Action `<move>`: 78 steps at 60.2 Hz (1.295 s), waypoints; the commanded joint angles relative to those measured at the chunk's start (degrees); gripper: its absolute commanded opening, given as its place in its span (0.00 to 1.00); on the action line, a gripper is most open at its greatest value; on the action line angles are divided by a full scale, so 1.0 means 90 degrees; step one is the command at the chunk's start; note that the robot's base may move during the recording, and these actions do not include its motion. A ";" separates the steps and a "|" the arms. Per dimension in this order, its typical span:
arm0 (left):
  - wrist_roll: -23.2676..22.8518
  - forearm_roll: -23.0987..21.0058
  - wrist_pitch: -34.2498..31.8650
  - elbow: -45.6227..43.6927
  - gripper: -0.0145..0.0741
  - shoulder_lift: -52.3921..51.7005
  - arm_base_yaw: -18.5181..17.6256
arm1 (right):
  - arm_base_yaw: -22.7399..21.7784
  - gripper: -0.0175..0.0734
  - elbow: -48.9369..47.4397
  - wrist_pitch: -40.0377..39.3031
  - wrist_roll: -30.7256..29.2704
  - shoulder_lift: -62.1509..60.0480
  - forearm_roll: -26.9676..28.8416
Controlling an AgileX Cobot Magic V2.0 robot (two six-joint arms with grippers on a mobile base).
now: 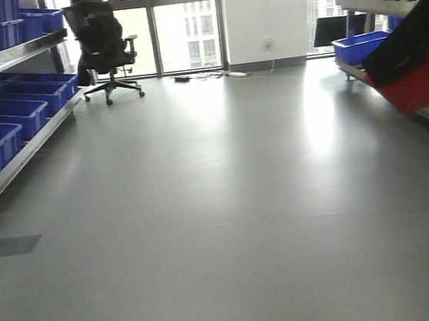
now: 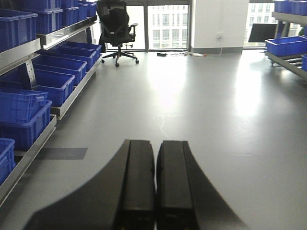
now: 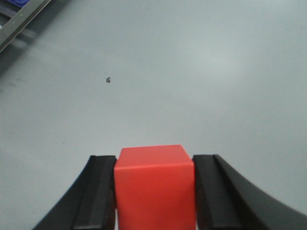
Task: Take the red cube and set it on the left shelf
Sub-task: 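Drive the base to the shelf of blue crates, red cube held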
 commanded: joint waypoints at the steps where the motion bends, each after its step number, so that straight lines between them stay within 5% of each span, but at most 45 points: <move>1: -0.0013 -0.0059 -0.0561 0.0147 0.28 -0.0092 -0.0006 | 0.0009 0.25 -0.0177 -0.0429 -0.0051 -0.0099 0.0014; 78: -0.0013 -0.0059 -0.0561 0.0147 0.28 -0.0092 -0.0006 | 0.0009 0.25 -0.0177 -0.0429 -0.0051 -0.0099 0.0014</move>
